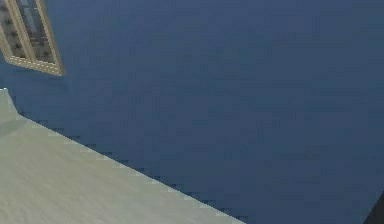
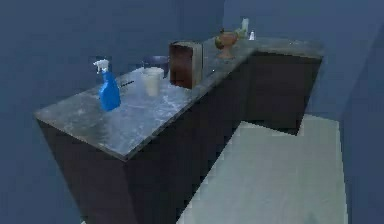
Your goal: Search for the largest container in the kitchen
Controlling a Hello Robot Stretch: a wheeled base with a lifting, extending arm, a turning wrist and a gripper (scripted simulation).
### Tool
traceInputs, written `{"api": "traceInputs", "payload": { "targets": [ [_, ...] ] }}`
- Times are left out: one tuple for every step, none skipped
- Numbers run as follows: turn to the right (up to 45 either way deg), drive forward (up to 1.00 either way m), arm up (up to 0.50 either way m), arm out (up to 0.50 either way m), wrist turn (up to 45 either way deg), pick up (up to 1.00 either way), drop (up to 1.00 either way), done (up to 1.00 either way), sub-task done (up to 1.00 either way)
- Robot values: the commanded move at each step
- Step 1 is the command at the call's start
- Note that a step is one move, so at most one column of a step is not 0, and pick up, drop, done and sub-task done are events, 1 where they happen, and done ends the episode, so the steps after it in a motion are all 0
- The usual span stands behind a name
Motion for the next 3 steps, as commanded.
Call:
{"api": "traceInputs", "payload": {
  "targets": [
    [45.0, 0.0, 0.0, 0.0, 0.0, 0.0, 0.0, 0.0, 0.0],
    [45.0, 0.0, 0.0, 0.0, 0.0, 0.0, 0.0, 0.0, 0.0],
    [3.0, 0.0, 0.0, 0.0, 0.0, 0.0, 0.0, 0.0, 0.0]
  ]
}}
